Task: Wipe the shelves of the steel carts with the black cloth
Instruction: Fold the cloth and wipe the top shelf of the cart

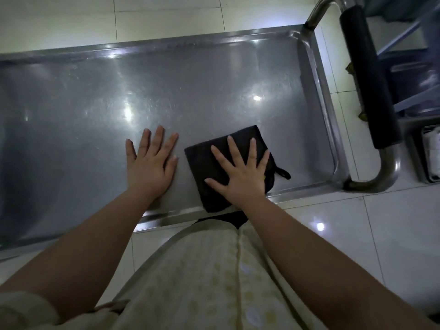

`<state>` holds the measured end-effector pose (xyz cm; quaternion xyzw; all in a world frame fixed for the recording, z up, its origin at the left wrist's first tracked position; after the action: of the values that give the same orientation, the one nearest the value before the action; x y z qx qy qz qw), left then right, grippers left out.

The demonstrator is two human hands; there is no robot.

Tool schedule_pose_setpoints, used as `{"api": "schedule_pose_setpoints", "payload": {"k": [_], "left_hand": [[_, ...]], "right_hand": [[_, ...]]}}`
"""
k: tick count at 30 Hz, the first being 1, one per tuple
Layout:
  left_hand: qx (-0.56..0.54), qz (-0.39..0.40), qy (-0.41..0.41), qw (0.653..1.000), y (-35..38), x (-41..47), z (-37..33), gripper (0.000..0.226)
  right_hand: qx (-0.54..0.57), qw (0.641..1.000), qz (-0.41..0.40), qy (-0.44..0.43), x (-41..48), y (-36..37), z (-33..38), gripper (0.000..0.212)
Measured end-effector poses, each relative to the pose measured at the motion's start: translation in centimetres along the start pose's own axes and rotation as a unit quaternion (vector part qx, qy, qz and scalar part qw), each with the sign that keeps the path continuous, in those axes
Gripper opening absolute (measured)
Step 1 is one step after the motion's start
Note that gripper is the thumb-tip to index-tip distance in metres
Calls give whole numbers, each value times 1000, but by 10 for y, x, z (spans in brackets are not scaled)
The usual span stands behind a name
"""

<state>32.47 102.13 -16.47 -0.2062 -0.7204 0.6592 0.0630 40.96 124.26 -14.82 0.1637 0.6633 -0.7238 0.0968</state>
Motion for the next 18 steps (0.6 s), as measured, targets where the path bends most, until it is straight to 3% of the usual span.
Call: {"api": "schedule_pose_setpoints", "payload": {"k": [6, 9, 13, 18], "left_hand": [[-9, -7, -1, 1000, -1, -2, -2, 58], [-1, -8, -2, 1000, 1, -2, -4, 58], [8, -9, 0, 1000, 3, 0, -4, 58], [2, -2, 5, 1000, 1, -1, -3, 57]], "right_hand": [[19, 986, 6, 163, -19, -4, -149, 82], [6, 985, 39, 168, -27, -4, -182, 82], [-18, 988, 34, 147, -25, -1, -136, 84], [4, 1000, 19, -9, -21, 8, 7, 84]]}}
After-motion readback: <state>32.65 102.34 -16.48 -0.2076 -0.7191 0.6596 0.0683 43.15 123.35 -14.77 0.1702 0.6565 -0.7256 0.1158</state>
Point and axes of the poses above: each hand's wrist, its own x-axis towards the middle knuckle, its own y-axis out of the palm, z = x × y, the point moved 3 cm from there along x, towards the middle knuckle
